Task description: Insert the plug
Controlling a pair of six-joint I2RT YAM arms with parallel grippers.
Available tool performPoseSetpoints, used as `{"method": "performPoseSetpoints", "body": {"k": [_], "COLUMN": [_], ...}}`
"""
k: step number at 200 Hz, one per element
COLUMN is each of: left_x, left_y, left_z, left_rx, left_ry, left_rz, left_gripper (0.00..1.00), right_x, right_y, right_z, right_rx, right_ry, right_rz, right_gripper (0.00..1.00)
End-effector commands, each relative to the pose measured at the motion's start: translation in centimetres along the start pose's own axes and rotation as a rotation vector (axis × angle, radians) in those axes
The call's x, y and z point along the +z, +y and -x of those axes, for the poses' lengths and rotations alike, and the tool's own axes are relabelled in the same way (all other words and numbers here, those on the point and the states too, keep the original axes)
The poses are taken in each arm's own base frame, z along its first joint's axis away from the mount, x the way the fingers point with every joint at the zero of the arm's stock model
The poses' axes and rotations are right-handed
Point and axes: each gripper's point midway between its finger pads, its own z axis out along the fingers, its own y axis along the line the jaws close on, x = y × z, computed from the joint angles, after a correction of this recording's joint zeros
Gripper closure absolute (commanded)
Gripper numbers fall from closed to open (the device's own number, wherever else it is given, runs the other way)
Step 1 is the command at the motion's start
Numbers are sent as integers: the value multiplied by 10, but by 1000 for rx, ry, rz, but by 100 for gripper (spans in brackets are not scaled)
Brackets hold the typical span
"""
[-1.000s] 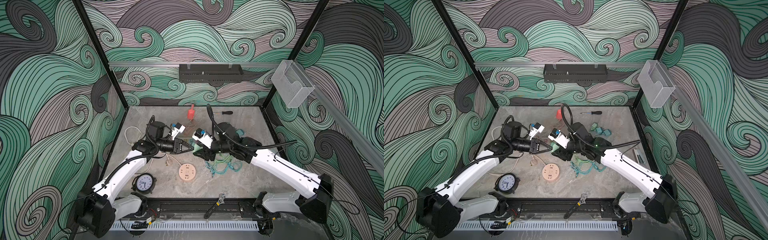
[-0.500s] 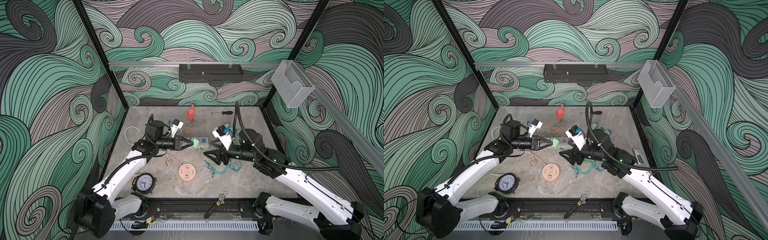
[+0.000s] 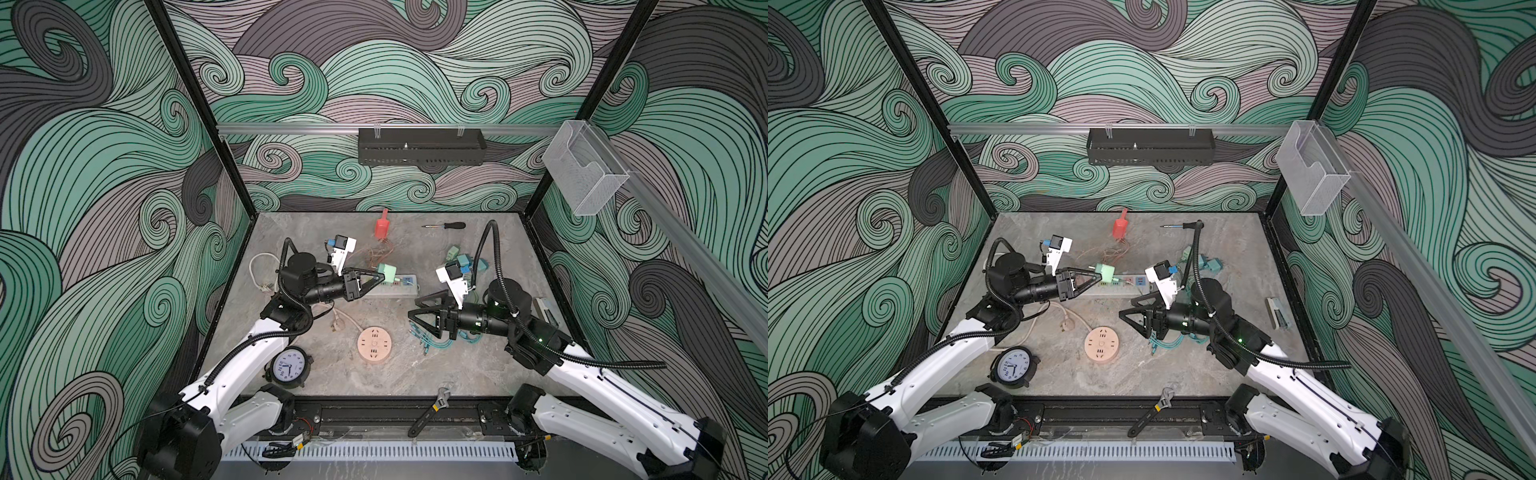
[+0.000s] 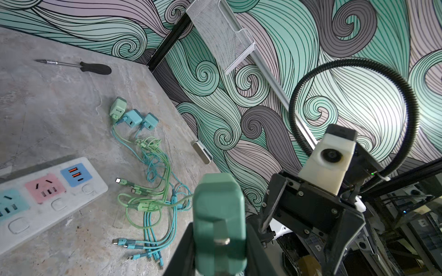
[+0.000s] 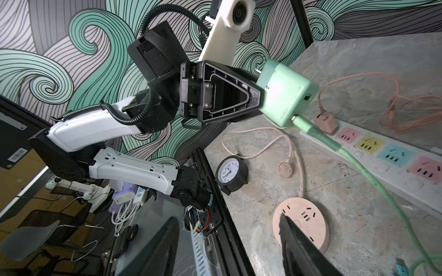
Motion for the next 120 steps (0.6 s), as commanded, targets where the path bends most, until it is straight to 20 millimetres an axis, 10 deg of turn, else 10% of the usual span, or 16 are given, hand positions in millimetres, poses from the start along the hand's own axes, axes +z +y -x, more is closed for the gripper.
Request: {"method": "performPoseSetpoints", "body": {"k": [1, 120], "left_x": [-4, -15], "left_y": [-34, -91], "left_z": [28, 27], "left_rx": [87, 161], "left_ry": [-120, -207], "left_rz": [-101, -298], "left_gripper": [100, 100], "right_x": [-2, 19], "right_y": [25, 18], "right_z": [31, 54], "right_rx": [7, -9], "right_ry": [-129, -260], "right_rz": [127, 202], "right_gripper": [36, 48]}}
